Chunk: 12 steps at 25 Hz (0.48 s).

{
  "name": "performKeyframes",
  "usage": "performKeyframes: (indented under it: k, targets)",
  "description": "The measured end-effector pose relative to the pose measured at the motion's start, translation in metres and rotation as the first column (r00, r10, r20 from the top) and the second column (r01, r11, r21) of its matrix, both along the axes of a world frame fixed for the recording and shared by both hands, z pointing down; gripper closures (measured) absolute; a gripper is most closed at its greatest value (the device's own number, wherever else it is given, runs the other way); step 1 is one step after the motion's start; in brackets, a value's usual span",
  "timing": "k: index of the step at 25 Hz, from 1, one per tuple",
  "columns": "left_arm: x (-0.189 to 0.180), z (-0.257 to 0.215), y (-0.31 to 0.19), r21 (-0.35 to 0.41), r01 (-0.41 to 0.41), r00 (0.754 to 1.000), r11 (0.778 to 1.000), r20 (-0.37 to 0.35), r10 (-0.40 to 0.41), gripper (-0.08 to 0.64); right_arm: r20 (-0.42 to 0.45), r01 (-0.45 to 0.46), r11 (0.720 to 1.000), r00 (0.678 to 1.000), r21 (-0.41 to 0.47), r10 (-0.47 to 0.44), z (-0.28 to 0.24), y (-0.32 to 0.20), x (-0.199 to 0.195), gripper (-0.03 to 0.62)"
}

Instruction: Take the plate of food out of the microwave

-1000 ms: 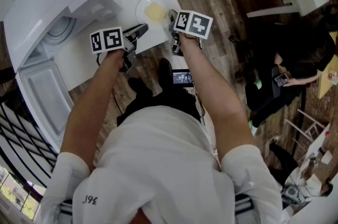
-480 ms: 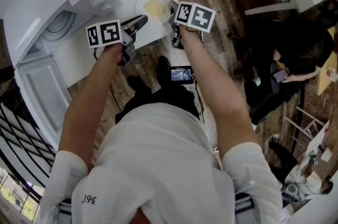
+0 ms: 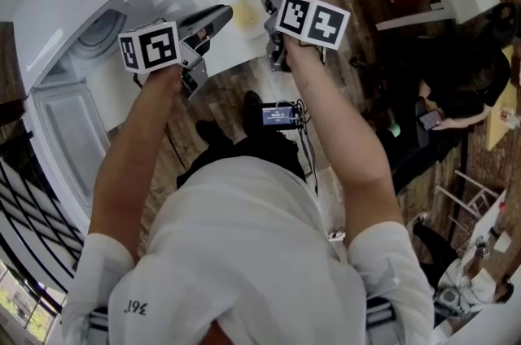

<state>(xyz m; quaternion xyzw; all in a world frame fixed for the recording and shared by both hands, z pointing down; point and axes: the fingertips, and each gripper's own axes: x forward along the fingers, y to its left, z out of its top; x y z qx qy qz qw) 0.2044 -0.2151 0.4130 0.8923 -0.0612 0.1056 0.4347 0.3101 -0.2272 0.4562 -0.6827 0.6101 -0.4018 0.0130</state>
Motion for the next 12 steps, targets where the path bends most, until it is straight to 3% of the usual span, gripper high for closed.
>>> performKeyframes:
  k: [6,12]
  targets:
    - [0.000,-0.027,0.007,0.045,0.000,0.999,0.999,-0.040,0.002,0.472,0.019,0.019,0.997,1.000,0.079,-0.021,-0.036,0.006,-0.001,0.447]
    - [-0.009,-0.045,0.017,0.089,-0.005,0.997,0.996,-0.074,0.011,0.472,0.008,0.019,0.991,1.000,0.134,-0.020,-0.066,0.019,-0.003,0.552]
